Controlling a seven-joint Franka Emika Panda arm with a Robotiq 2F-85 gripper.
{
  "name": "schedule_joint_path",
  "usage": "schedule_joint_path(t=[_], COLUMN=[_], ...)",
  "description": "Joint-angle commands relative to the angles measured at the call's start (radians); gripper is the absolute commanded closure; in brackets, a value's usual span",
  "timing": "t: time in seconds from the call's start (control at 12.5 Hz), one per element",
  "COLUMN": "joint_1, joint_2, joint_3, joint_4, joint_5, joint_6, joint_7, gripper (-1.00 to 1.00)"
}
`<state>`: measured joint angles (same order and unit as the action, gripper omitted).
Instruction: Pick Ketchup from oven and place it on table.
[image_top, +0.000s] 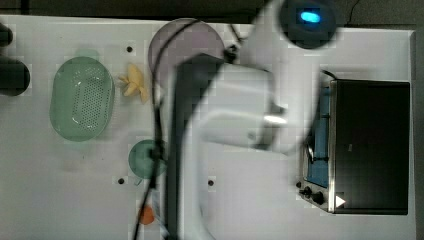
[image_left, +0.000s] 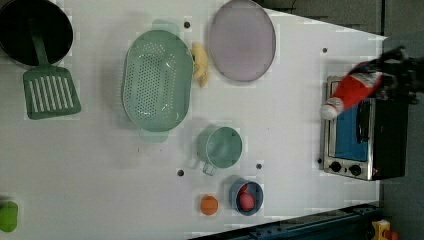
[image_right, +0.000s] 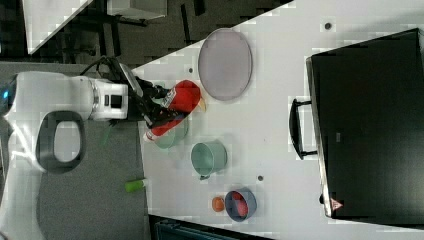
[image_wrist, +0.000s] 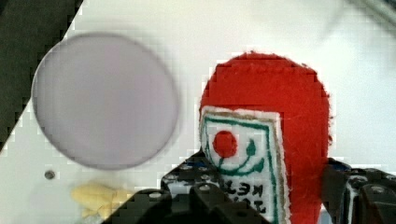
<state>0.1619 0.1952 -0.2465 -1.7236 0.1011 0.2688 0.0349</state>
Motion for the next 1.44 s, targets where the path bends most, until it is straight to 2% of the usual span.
schedule_joint_path(t=[0.08, 0.24, 0.48, 0.64, 0.96, 1.2, 1.36, 1.44], joint_1=[-0.040, -0.039, -0.037, -0.036, -0.036, -0.035, -0.036, -0.038], joint_2=[-0.035, -0.029, 0.020, 0.073, 0.181, 0.190, 0.160, 0.085], joint_3=[0.018, 0.030, 0.037, 0.050, 0.082, 0.085, 0.082, 0.080], joint_4=[-0.105, -0.295, -0.457, -0.497, -0.500, -0.519, -0.510, -0.486], joint_5=[-0.111, -0.118, -0.116, -0.096, -0.026, -0.026, -0.026, -0.025], joint_6=[0.065, 0.260, 0.498, 0.578, 0.677, 0.727, 0.738, 0.736], joint_7=[-0.022, -0.021, -0.021, -0.020, -0.015, -0.015, -0.014, 0.003], gripper=[-0.26, -0.26, -0.26, -0.26, -0.27, -0.96, -1.00, -1.00])
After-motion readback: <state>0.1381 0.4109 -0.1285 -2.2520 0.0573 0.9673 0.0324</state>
